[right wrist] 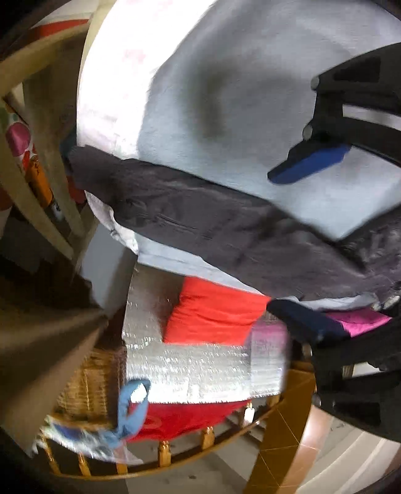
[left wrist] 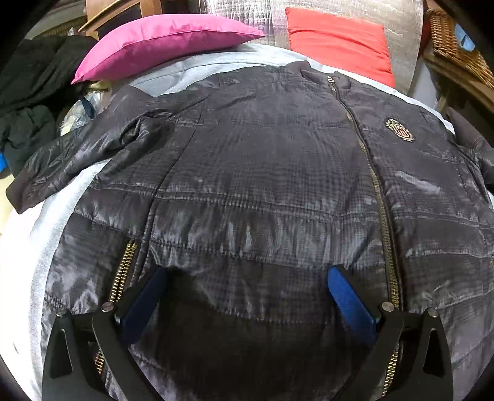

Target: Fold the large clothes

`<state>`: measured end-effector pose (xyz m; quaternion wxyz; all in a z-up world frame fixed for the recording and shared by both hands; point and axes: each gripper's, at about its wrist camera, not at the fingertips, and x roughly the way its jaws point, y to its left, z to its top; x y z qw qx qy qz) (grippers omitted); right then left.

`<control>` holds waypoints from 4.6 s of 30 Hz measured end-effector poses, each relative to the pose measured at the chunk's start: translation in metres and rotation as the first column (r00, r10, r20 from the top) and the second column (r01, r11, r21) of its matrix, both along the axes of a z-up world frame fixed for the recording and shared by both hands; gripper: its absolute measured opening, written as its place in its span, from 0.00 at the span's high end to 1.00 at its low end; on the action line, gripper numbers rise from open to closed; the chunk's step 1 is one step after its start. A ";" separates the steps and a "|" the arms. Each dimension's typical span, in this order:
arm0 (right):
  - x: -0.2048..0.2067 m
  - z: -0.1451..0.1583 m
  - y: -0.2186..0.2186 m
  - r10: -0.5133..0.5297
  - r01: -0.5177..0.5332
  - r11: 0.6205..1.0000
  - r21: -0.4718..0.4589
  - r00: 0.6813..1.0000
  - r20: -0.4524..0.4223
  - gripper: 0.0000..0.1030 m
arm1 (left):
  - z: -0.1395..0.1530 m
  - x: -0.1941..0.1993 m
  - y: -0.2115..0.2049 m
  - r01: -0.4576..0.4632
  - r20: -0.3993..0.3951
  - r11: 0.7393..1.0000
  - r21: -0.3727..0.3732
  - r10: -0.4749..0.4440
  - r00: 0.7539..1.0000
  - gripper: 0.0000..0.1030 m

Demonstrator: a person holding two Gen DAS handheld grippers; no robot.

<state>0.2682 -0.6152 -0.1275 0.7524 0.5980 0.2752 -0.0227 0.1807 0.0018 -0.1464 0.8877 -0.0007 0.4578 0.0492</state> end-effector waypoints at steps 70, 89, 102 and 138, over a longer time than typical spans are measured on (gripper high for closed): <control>0.123 0.055 0.263 0.521 -0.477 0.817 -0.325 0.852 0.060 0.02 | 0.000 -0.001 0.001 -0.001 0.063 0.999 -0.053 0.004 0.998 0.00; 0.157 0.042 0.200 0.487 -0.460 0.854 -0.244 0.872 0.059 0.03 | -0.002 -0.002 0.003 0.002 0.077 0.998 -0.058 0.002 0.997 0.00; 0.063 0.075 0.308 0.560 -0.476 0.615 -0.629 0.825 -0.076 0.03 | -0.002 0.003 0.003 0.000 0.066 0.999 -0.054 0.004 0.998 0.00; 0.036 0.001 0.379 0.444 -0.526 0.310 -0.792 0.817 -0.368 0.00 | -0.004 0.060 0.401 -0.386 -0.036 0.423 -0.820 0.634 0.772 0.00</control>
